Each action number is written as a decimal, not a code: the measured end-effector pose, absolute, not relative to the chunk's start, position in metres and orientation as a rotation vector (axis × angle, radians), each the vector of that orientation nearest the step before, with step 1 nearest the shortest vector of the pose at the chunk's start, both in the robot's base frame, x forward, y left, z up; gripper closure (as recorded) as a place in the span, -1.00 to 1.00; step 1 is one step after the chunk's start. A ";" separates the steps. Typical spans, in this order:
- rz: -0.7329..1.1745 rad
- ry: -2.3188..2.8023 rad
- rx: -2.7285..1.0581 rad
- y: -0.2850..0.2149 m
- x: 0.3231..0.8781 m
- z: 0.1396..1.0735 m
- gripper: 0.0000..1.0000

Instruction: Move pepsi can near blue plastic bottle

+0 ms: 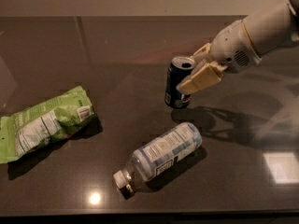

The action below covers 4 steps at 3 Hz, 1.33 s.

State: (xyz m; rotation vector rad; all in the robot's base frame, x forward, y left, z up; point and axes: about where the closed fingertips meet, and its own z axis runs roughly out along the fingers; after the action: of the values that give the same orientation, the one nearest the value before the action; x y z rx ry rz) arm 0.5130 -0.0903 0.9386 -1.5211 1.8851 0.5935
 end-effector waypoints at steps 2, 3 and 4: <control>0.566 1.916 -1.507 -0.102 0.499 0.920 0.67; 0.566 1.917 -1.496 -0.104 0.496 0.913 0.19; 0.570 1.919 -1.489 -0.105 0.495 0.908 -0.25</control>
Offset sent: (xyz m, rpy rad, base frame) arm -0.0194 -0.0211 -0.0312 -0.0282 -0.0007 -0.0536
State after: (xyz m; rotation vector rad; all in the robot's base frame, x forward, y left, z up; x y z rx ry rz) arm 0.4953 -0.1045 0.9077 -1.4892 1.9188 0.5696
